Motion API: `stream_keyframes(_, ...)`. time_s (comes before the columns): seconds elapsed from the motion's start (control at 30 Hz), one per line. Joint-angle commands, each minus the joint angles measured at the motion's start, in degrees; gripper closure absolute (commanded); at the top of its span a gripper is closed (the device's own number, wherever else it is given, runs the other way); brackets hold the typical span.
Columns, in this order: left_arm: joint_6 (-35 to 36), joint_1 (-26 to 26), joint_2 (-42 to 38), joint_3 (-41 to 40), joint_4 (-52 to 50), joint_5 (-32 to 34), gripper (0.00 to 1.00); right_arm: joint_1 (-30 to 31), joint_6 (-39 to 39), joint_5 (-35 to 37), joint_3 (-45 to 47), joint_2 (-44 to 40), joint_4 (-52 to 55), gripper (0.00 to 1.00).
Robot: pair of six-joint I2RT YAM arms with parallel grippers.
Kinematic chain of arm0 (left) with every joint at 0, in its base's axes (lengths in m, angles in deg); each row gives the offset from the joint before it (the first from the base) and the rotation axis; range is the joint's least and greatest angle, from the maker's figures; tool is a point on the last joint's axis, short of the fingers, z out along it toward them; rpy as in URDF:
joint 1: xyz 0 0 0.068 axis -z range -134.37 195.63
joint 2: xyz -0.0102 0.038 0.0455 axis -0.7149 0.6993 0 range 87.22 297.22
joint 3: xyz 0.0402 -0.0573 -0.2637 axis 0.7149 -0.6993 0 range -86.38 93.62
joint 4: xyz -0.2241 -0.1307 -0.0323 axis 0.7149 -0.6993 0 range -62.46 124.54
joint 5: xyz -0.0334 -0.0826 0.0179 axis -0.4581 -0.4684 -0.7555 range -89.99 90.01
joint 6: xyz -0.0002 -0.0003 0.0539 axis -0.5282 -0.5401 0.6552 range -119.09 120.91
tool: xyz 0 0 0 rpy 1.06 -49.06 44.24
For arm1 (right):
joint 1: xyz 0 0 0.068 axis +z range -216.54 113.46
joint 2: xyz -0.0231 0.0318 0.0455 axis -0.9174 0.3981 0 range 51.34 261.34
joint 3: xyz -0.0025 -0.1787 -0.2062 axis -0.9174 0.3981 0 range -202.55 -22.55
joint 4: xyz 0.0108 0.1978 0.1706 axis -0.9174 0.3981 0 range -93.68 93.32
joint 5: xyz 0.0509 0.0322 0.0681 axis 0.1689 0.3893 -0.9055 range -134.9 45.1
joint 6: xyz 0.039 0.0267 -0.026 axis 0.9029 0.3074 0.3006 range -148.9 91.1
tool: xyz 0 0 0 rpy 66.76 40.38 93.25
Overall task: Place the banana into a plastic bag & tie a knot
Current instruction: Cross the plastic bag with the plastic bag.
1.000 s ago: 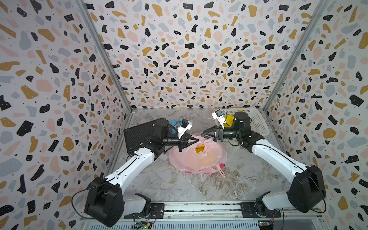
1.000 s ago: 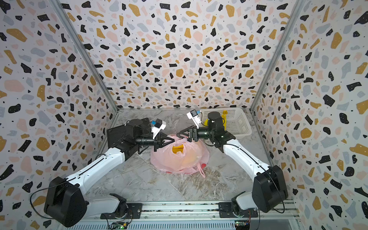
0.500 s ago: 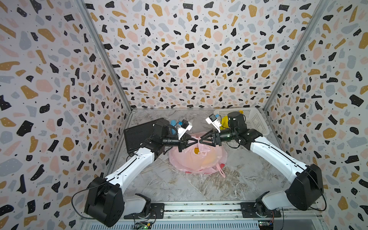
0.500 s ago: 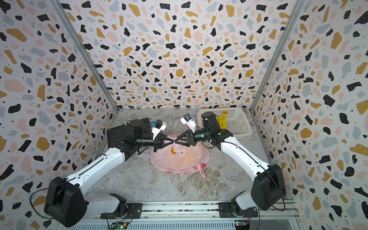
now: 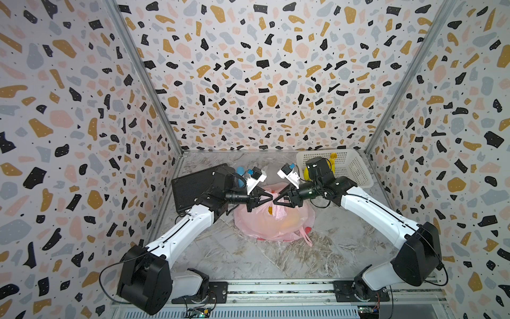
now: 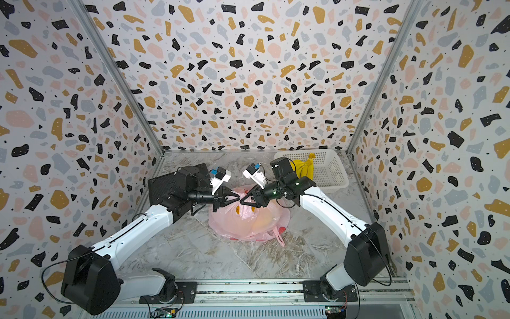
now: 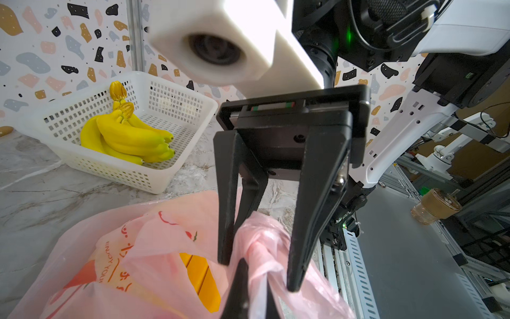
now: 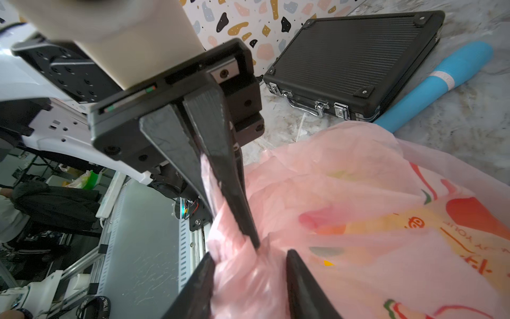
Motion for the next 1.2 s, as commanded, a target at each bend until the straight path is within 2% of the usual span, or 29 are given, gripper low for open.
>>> stream_keyframes(0.0, 1.37, -0.37, -1.33, 1.32, 0.83, -1.35, 1.0, 0.57, -3.9, 4.59, -2.35, -0.01, 4.29, 0.56)
stream_keyframes(0.13, 1.63, -0.37, -1.37, 1.42, 0.48, -1.73, 1.0, 0.66, -5.81, 7.8, -1.86, -0.45, 3.98, 0.55)
stream_keyframes(0.27, 1.73, -0.38, -1.17, 1.68, 0.39, -2.29, 1.0, 0.64, -6.9, 8.08, -0.86, -0.58, 2.29, 0.53)
stream_keyframes(0.7, 2.33, -0.46, -0.56, 2.69, -1.26, -4.06, 1.0, 2.23, -7.58, 11.57, 0.26, 1.69, 0.83, 0.61)
stream_keyframes(0.87, 2.54, -0.46, -0.11, 3.21, -2.23, -4.75, 1.0, 3.42, -7.86, 13.6, -0.26, 2.69, 0.53, 0.81)
stream_keyframes(0.97, 2.54, -0.46, -0.27, 3.39, -2.68, -4.9, 1.0, 4.08, -7.95, 15.6, -0.33, 2.79, 0.04, 1.0)
stream_keyframes(1.13, 2.43, -0.63, -0.7, 3.74, -4.0, -4.54, 1.0, 4.6, -7.71, 20.29, 0.59, 1.69, -2.3, 1.0)
stream_keyframes(1.17, 2.17, -0.76, -0.97, 3.74, -3.96, -4.37, 0.98, 4.68, -7.61, 21.03, 0.85, 1.42, -2.96, 1.0)
